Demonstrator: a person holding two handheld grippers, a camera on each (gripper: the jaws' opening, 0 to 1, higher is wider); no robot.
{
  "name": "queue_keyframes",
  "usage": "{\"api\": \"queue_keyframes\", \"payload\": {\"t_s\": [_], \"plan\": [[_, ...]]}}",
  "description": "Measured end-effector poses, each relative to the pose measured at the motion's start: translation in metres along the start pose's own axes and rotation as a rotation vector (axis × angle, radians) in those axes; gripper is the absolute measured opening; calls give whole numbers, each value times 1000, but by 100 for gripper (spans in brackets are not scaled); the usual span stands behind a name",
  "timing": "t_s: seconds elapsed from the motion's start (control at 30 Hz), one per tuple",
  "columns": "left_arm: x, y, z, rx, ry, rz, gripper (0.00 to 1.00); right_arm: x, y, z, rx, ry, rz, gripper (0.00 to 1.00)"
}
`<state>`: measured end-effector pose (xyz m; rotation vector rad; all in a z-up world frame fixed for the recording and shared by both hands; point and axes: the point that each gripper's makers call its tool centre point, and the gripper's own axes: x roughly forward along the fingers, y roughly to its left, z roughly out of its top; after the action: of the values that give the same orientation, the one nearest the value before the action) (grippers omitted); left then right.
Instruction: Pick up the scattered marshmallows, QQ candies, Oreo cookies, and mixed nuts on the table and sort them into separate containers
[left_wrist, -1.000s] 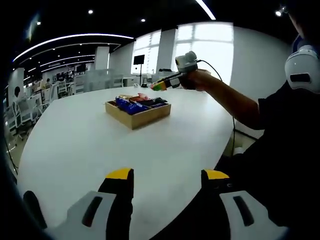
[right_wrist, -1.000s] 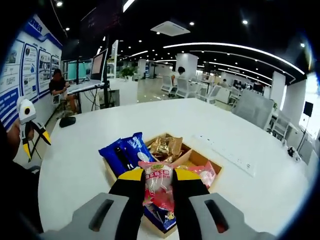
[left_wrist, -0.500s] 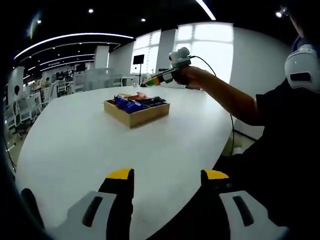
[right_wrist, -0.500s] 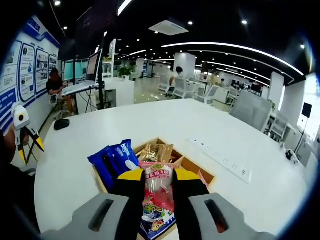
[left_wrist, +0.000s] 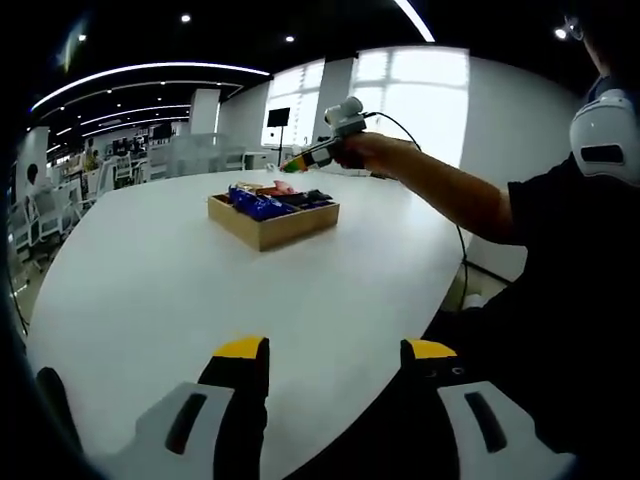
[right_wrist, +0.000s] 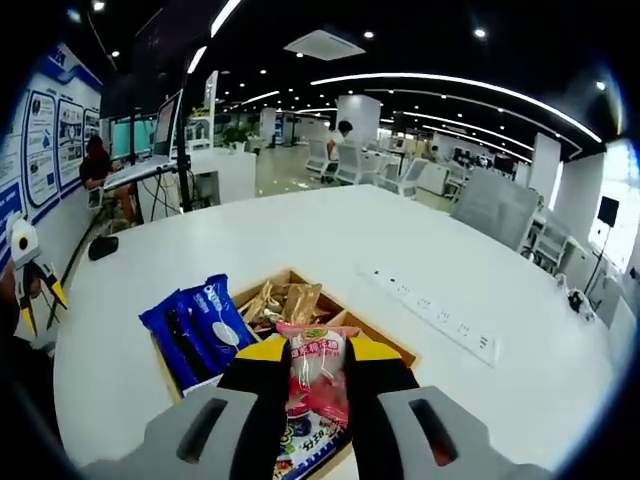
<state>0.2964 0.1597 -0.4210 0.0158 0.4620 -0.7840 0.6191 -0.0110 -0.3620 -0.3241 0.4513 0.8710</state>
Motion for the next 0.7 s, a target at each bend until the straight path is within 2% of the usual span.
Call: {"api": "queue_keyframes", "payload": {"t_s": [0.03, 0.1, 0.17, 0.27, 0.5, 0.63, 0.7], "plan": [[0, 0, 0, 0, 0, 0, 57, 5, 2, 1, -15, 13, -4, 18], [1, 0, 1, 0, -1, -3, 57, 8, -7, -2, -36, 40, -13, 18], [1, 1, 1, -2, -4, -2, 57, 17, -4, -3, -67, 70, -22, 18], [1, 2, 0, -4, -2, 0, 57, 25, -21, -8, -92, 113, -35, 18], [-1, 7, -3, -17, -2, 14, 57, 39, -23, -13, -155, 170, -56, 18], [-1, 6, -1, -16, -9, 10, 57, 50, -30, -19, -166, 196, -57, 19], [-1, 6, -1, -17, -9, 9, 57, 48, -30, -15, -161, 193, -58, 20]]}}
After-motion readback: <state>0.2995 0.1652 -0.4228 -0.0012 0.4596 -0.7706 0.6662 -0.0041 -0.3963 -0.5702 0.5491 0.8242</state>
